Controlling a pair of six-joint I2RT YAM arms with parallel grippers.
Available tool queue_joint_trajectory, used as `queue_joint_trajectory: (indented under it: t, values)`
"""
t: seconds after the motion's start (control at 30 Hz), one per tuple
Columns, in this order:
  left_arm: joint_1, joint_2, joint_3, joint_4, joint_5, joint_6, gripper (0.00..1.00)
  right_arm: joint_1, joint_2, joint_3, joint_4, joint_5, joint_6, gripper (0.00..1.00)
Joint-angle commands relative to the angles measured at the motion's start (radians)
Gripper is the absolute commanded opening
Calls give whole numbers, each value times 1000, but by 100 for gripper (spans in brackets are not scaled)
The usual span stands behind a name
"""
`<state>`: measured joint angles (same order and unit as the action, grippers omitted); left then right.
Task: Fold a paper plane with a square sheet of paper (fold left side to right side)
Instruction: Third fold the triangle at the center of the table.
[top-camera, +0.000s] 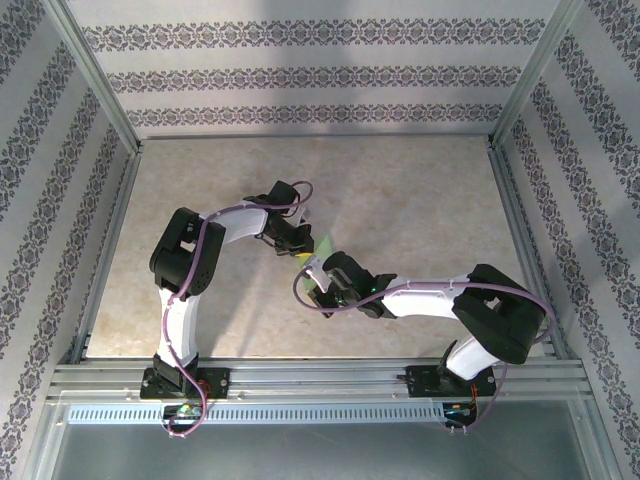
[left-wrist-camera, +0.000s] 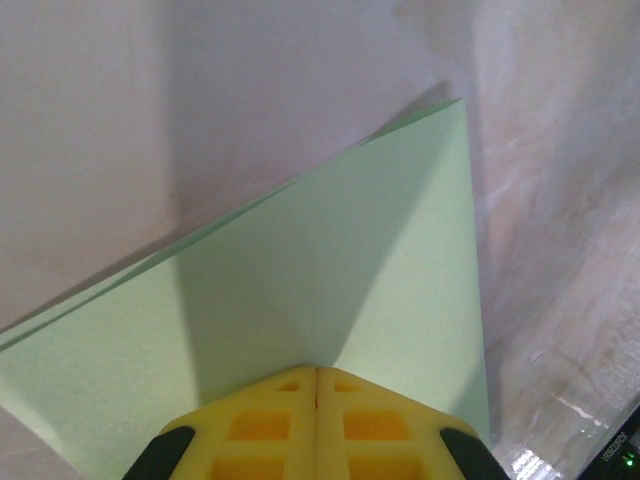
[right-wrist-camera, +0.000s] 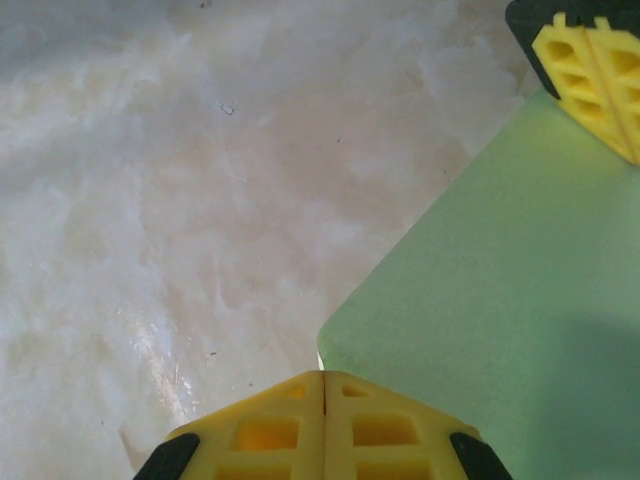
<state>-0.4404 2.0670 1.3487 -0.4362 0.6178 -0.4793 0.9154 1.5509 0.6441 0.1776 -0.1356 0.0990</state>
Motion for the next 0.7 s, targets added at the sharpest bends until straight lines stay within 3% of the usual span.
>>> queue_joint_trajectory:
  t: [0.0, 0.23, 0.67]
  values:
    - [-14, 29, 13, -56, -40, 42, 6, -16, -8, 9, -28, -55, 28, 0]
    - [-17, 28, 5, -68, -68, 58, 5, -56, -7, 12, -36, -129, 59, 0]
    - [-25, 54, 3, -64, -77, 70, 4, -215, 11, 8, 2, -335, 203, 0]
